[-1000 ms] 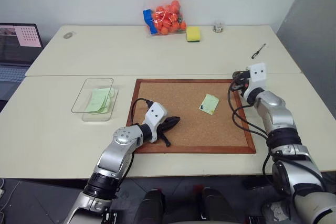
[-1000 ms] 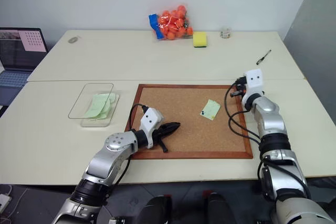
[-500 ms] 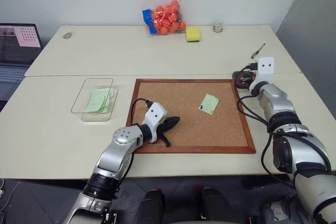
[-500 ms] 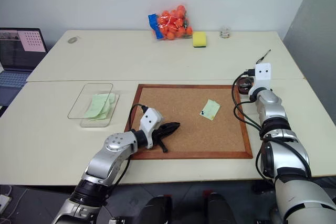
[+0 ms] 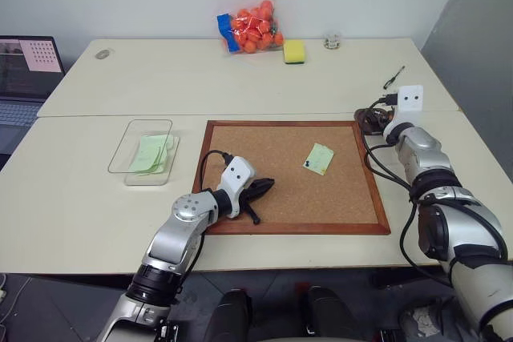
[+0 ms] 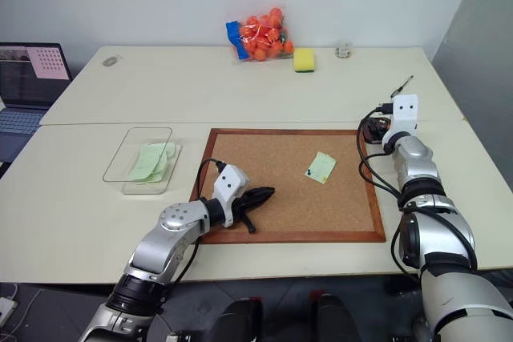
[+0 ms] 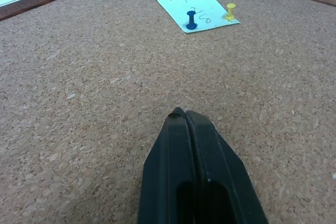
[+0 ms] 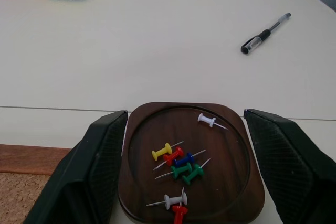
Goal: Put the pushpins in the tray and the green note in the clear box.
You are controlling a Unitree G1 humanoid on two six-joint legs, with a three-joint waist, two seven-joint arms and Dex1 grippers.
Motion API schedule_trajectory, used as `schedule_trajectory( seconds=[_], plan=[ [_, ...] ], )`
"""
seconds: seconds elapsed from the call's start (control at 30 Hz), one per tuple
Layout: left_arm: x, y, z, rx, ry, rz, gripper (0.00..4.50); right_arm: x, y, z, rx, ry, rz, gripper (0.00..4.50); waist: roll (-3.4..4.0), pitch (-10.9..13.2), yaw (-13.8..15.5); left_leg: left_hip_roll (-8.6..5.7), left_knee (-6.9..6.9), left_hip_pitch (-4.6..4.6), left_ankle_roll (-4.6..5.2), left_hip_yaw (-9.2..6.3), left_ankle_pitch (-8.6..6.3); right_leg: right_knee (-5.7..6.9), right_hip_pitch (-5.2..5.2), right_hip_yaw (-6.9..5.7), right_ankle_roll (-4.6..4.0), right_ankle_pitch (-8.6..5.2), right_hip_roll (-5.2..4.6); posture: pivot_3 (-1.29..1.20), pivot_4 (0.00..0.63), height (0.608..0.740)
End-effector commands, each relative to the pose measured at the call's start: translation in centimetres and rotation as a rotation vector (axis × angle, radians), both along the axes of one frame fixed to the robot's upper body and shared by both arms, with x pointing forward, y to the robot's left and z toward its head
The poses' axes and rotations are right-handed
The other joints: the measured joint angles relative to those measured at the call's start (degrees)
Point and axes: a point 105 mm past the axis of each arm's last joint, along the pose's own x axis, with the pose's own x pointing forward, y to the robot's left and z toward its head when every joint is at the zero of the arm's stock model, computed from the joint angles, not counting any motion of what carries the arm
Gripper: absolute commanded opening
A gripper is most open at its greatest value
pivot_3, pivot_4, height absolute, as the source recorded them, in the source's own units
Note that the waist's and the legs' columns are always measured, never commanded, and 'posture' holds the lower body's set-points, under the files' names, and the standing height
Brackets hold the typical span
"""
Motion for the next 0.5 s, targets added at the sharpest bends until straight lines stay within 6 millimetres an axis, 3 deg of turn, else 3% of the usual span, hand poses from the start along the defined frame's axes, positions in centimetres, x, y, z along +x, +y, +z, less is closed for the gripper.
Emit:
schedule_trajectory(
  seconds=[0.03,0.23,0.4,0.5],
  plan=[
    [-0.8,-0.2,-1.7,0.032,0.064,-0.024,0.00,-0.7,1.6,2.0,-0.052,-0.103,0.178,3.61,0.00,0.0,0.0,0.00,0.00,0.00,0.00,0.01,0.00,0.00,0.00,0.01,0.00,0.00,0.00,0.00,0.150,0.740],
    [-1.0,-0.2,-1.7,0.030,0.068,-0.024,0.00,-7.0,6.5,0.7,-0.037,-0.101,0.660,3.61,0.02,0.0,0.1,0.01,0.01,-0.03,0.00,-0.12,-0.01,0.02,0.02,-0.07,0.01,0.00,-0.01,0.00,0.150,0.740],
    [-1.1,-0.2,-1.7,0.030,0.071,-0.027,0.00,-11.6,8.1,-1.3,-0.079,-0.010,0.846,3.61,0.04,0.0,0.1,0.01,0.05,0.01,0.01,-0.14,-0.01,0.02,0.04,-0.08,0.16,-0.09,-0.02,0.00,0.150,0.740],
    [-1.1,-0.2,-1.8,0.031,0.071,-0.029,0.00,-12.8,8.4,-1.8,-0.074,0.020,0.881,3.61,0.04,0.0,0.1,0.02,0.05,0.03,0.00,-0.14,-0.01,0.02,0.04,-0.09,0.27,-0.15,0.00,0.00,0.150,0.740]
  ],
)
